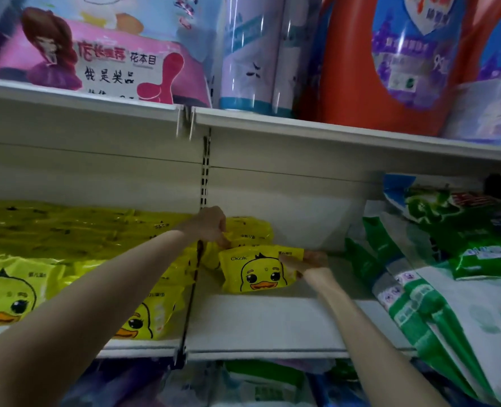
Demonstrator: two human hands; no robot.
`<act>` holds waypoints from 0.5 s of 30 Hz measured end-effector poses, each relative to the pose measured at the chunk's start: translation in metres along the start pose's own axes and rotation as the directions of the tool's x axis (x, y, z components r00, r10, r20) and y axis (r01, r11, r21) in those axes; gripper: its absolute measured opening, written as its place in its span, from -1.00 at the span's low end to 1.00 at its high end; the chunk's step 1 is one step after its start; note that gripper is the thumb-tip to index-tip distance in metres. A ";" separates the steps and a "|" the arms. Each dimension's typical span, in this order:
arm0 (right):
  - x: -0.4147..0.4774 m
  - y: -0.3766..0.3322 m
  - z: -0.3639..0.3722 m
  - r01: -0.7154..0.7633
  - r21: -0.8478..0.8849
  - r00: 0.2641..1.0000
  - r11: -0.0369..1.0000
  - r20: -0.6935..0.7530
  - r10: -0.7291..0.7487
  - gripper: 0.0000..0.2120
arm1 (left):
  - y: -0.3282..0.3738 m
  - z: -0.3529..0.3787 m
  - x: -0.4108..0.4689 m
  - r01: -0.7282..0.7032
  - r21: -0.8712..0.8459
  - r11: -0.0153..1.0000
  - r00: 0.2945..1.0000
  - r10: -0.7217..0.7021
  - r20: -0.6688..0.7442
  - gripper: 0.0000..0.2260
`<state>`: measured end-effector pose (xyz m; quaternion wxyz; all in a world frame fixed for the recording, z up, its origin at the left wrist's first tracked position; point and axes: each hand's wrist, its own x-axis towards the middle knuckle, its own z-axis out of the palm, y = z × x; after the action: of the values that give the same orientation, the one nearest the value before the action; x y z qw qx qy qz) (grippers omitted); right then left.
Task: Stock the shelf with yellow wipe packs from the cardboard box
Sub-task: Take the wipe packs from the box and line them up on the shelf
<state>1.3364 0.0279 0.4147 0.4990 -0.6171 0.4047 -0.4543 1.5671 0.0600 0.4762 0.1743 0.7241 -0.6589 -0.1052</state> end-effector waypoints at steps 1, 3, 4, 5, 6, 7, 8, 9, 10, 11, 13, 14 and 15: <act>0.004 0.003 -0.001 0.004 0.006 1.000 1.000 -0.001 -0.004 -0.64 | -0.001 -0.002 0.000 -0.009 0.023 1.000 1.000 0.009 -0.004 -0.76; 0.006 0.007 0.000 0.004 0.004 1.000 1.000 0.023 -0.004 -0.69 | -0.003 -0.004 -0.001 -0.016 0.055 0.998 1.000 0.016 0.009 -0.70; 0.006 0.006 0.002 0.006 0.011 0.999 1.000 0.037 -0.006 -0.74 | -0.004 -0.005 -0.002 -0.022 0.063 0.998 1.000 0.021 0.017 -0.71; 0.007 0.009 0.003 0.011 0.025 0.999 1.000 0.046 -0.012 -0.77 | -0.006 -0.007 -0.003 -0.031 0.066 0.997 0.999 0.030 0.024 -0.74; 0.006 0.008 0.006 0.017 0.039 0.999 0.999 0.048 -0.018 -0.78 | -0.007 -0.008 -0.005 -0.039 0.060 0.997 0.999 0.037 0.027 -0.77; 0.007 0.009 0.008 0.022 0.050 0.999 0.999 0.046 -0.024 -0.76 | -0.009 -0.010 -0.006 -0.048 0.045 0.998 0.999 0.047 0.020 -0.80; 0.007 0.009 0.011 0.026 0.060 0.999 0.998 0.035 -0.028 -0.74 | -0.010 -0.013 -0.008 -0.053 0.023 0.998 0.999 0.053 0.009 -0.84; 0.007 0.010 0.015 0.028 0.071 0.999 0.997 0.031 -0.030 -0.73 | -0.013 -0.016 -0.010 -0.058 -0.002 0.998 0.998 0.058 -0.014 -0.85; 0.007 0.009 0.019 0.028 0.084 0.999 0.996 0.026 -0.030 -0.75 | -0.015 -0.019 -0.011 -0.059 -0.021 0.998 0.998 0.059 -0.033 -0.82; 0.006 0.009 0.023 0.026 0.094 0.999 0.995 0.023 -0.029 -0.77 | -0.017 -0.022 -0.012 -0.059 -0.031 0.998 0.997 0.057 -0.047 -0.75; 0.006 0.010 0.032 0.023 0.110 0.999 0.994 0.022 -0.026 -0.80 | -0.020 -0.025 -0.016 -0.038 -0.049 0.998 0.998 0.035 -0.054 -0.65; 0.005 0.011 0.036 0.027 0.114 0.999 0.993 0.023 -0.030 -0.80 | -0.020 -0.026 -0.020 -0.030 -0.065 0.997 0.999 0.028 -0.038 -0.60; 0.005 0.012 0.040 0.033 0.117 0.999 0.993 0.026 -0.036 -0.80 | -0.019 -0.026 -0.023 -0.029 -0.075 0.997 1.000 0.028 -0.011 -0.57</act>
<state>1.3755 0.0312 0.3999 0.5319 -0.6001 0.3595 -0.4772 1.5918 0.0873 0.4904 0.2061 0.7081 -0.6639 -0.1237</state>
